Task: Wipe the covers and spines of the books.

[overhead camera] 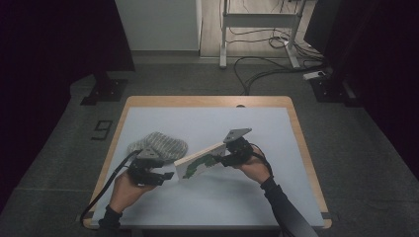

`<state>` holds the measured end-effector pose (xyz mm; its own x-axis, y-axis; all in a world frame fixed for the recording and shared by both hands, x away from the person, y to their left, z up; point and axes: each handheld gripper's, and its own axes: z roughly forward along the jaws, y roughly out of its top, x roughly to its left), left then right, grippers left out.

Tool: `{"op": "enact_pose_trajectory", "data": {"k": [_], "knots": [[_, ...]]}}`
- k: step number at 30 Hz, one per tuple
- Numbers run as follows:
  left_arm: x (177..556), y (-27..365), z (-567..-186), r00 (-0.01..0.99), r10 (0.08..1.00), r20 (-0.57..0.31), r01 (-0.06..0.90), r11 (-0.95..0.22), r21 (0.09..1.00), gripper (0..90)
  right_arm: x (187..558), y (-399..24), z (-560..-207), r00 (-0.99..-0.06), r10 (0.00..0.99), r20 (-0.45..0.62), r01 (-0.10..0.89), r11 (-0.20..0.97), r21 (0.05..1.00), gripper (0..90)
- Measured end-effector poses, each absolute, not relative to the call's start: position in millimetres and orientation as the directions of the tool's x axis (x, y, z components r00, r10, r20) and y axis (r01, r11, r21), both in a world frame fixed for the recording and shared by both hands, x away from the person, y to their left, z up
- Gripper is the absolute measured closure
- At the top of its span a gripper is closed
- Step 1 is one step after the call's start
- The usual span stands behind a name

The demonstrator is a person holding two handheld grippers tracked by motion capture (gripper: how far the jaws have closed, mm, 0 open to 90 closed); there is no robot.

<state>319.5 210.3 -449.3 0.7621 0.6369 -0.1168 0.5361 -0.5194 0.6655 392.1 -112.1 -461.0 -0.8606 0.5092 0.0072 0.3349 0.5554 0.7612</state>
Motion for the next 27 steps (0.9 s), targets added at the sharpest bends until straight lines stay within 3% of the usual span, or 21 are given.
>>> {"op": "enact_pose_trajectory", "data": {"k": [6, 10, 27], "knots": [[322, 188, -446, 0.78, 0.623, -0.061, 0.494, -0.553, 0.67, 54.0, 392, -113, -461, -0.861, 0.508, 0.012, 0.337, 0.553, 0.762, 40.8], [323, 178, -439, 0.789, 0.613, -0.031, 0.467, -0.567, 0.679, 68.1, 392, -115, -461, -0.861, 0.508, 0.017, 0.339, 0.549, 0.764, 43.5], [369, 155, -433, 0.796, 0.603, 0.043, 0.426, -0.61, 0.669, 64.7, 402, -135, -455, -0.795, 0.606, -0.029, 0.366, 0.518, 0.773, 49.3]]}}
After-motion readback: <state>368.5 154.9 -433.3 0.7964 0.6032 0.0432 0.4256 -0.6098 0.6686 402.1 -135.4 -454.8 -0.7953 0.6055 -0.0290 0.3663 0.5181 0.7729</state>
